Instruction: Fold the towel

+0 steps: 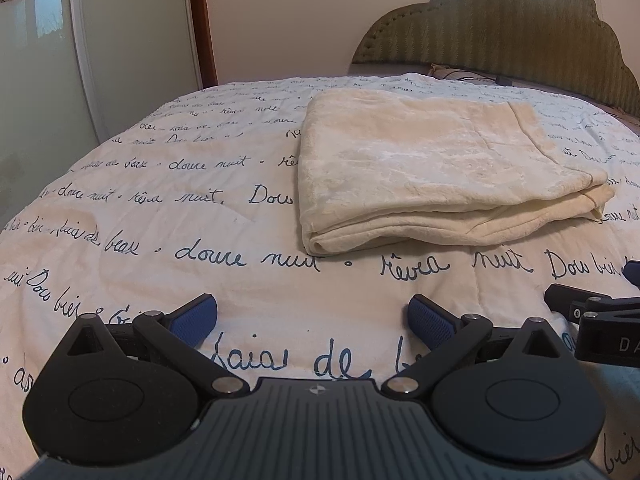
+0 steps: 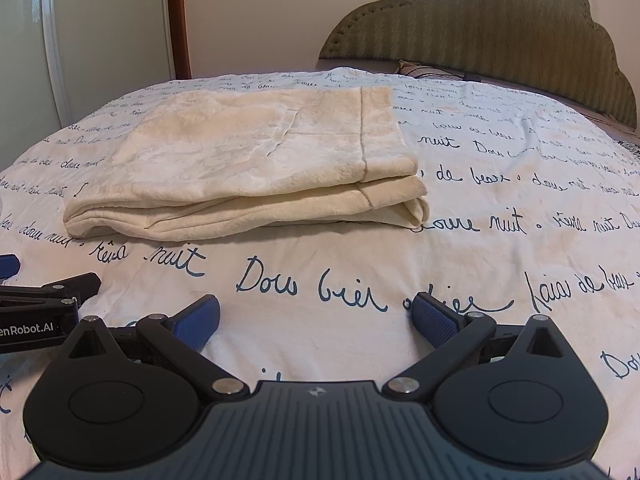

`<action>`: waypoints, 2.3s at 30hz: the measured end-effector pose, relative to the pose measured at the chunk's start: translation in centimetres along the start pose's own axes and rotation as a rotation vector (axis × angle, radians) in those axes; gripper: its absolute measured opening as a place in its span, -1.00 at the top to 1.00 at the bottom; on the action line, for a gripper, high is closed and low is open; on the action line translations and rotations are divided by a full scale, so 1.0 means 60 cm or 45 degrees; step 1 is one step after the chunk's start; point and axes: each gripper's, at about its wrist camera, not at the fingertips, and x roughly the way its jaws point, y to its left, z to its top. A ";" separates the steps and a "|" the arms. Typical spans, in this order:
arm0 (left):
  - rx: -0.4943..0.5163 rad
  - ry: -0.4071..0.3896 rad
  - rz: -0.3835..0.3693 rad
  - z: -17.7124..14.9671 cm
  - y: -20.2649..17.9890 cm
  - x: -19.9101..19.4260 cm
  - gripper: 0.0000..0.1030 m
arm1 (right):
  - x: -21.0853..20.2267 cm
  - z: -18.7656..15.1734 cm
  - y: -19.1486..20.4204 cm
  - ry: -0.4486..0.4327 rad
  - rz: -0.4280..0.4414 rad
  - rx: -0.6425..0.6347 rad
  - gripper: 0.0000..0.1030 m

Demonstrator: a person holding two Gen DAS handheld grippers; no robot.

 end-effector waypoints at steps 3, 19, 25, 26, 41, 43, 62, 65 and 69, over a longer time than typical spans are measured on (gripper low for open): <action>-0.016 0.001 -0.024 -0.001 0.006 0.000 -0.98 | -0.002 -0.001 -0.003 -0.009 0.001 0.018 -1.00; -0.034 0.013 -0.067 -0.001 0.008 0.002 -0.99 | 0.000 -0.001 -0.004 -0.002 -0.051 0.024 -1.00; -0.030 0.011 -0.057 -0.001 0.005 0.002 -1.00 | 0.000 -0.001 -0.004 -0.003 -0.045 0.030 -1.00; -0.032 0.011 -0.057 -0.001 0.005 0.003 -1.00 | 0.000 -0.002 -0.004 -0.003 -0.045 0.031 -1.00; -0.031 0.011 -0.055 -0.001 0.004 0.003 -1.00 | 0.000 -0.002 -0.004 -0.003 -0.045 0.032 -1.00; -0.030 0.011 -0.054 -0.001 0.004 0.003 -1.00 | 0.000 -0.002 -0.004 -0.003 -0.045 0.032 -1.00; -0.036 0.014 -0.053 -0.001 0.004 0.002 -0.99 | 0.000 -0.002 -0.004 -0.003 -0.045 0.033 -1.00; -0.035 0.014 -0.050 -0.001 0.003 0.002 -0.99 | 0.000 -0.002 -0.004 -0.003 -0.044 0.033 -1.00; -0.034 0.012 -0.049 -0.002 0.004 0.002 -1.00 | 0.000 -0.002 -0.004 -0.004 -0.044 0.033 -1.00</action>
